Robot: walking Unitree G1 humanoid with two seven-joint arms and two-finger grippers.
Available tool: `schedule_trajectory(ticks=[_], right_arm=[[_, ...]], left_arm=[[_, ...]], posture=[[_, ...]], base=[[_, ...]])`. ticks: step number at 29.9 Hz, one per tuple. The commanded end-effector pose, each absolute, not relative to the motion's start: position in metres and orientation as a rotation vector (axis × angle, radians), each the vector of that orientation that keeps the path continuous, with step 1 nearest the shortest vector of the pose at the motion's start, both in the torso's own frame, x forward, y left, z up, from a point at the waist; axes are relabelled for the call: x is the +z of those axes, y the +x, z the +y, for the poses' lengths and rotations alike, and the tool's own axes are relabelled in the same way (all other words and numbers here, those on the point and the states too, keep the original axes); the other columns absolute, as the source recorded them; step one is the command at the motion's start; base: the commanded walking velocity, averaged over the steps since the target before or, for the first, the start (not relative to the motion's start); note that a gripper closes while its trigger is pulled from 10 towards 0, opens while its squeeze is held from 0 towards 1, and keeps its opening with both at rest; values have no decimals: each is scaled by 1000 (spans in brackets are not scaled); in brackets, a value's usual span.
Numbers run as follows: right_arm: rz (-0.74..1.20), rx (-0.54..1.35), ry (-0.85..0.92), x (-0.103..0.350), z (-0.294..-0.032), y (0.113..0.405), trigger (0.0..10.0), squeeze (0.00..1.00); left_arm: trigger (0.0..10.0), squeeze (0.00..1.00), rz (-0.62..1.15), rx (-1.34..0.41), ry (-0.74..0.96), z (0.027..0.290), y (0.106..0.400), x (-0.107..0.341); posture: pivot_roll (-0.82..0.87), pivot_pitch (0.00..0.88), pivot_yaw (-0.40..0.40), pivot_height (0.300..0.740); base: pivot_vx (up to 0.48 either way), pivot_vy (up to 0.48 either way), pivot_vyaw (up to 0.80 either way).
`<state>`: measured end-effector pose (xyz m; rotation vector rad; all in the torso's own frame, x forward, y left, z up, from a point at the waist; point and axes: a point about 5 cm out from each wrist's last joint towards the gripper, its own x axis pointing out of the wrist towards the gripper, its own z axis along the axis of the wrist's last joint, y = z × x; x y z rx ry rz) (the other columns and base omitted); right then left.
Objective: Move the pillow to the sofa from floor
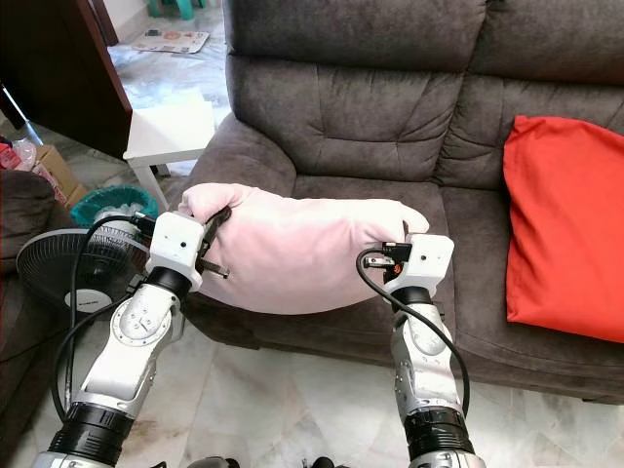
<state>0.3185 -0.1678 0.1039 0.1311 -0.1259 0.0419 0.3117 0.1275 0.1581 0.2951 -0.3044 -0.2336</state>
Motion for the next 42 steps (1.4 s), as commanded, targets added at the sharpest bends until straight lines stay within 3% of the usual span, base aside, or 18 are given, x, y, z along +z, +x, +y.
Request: schedule_trajectory(ticks=[1, 31, 42], right_arm=[[-214, 78, 122, 125, -161, 324, 10000, 0], [-214, 80, 124, 126, -159, 325, 10000, 0], [-217, 77, 122, 126, -159, 324, 10000, 0]], left_arm=[[10000, 0, -377, -257, 324, 121, 314, 173], [10000, 0, -369, -225, 308, 128, 319, 174], [10000, 0, -377, -232, 301, 126, 320, 175]], posture=[[145, 81, -30, 740], [149, 72, -30, 740], [148, 67, -26, 740]], base=[[0, 0, 0], [0, 0, 0], [262, 0, 0]])
